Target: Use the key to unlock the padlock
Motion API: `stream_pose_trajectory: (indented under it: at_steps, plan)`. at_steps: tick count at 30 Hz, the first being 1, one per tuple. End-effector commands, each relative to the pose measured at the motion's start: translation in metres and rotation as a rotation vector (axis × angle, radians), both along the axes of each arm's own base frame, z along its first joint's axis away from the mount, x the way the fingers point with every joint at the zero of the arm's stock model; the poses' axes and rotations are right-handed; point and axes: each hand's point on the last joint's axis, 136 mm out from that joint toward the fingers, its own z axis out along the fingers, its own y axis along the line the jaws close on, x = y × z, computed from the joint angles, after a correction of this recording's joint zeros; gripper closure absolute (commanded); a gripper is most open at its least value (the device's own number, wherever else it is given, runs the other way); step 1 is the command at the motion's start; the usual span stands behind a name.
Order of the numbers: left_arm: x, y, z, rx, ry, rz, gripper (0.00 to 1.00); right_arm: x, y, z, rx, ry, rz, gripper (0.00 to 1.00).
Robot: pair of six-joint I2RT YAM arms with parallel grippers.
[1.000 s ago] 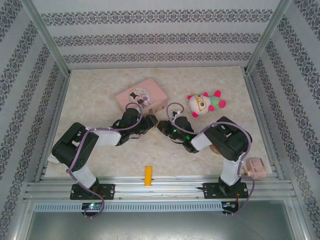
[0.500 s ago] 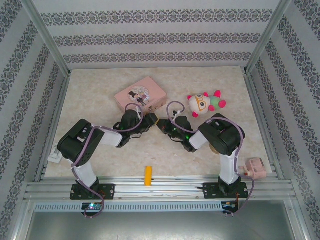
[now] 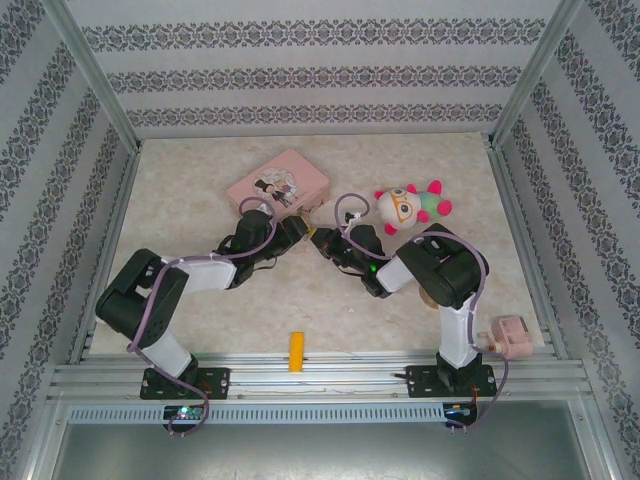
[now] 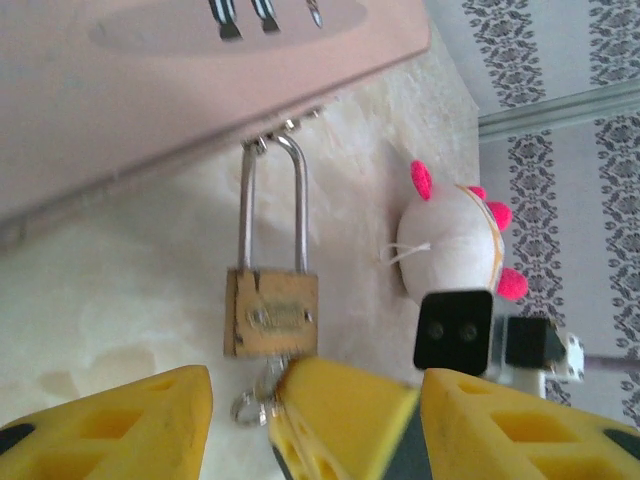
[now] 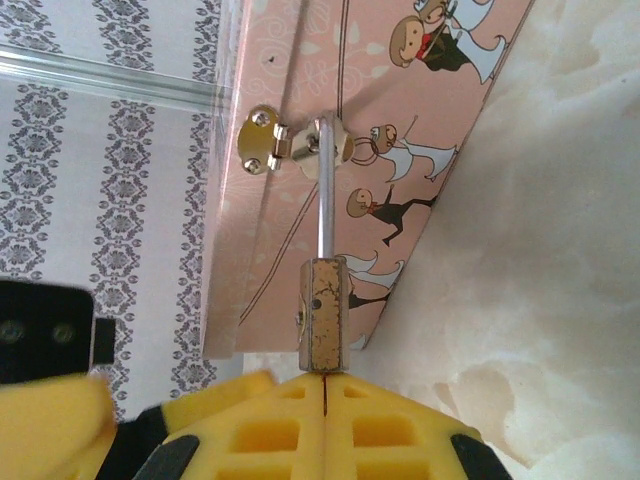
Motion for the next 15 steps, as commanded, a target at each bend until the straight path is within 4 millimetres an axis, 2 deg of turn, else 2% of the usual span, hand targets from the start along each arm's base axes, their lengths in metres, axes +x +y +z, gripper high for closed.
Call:
stream_pose_trajectory:
  at_steps: [1, 8, 15]
  plan:
    - [0.008, -0.003, -0.009, 0.025, 0.024, -0.035, 0.42, 0.011, 0.001, 0.017, 0.042, -0.055, -0.012, 1.0]
    - [0.02, -0.005, -0.017, 0.044, 0.047, -0.039, 0.41, 0.013, 0.002, 0.017, 0.047, -0.052, -0.014, 0.99]
    - [0.032, -0.007, -0.027, -0.003, 0.051, -0.037, 0.49, 0.014, 0.002, 0.017, 0.049, -0.051, -0.014, 0.99]
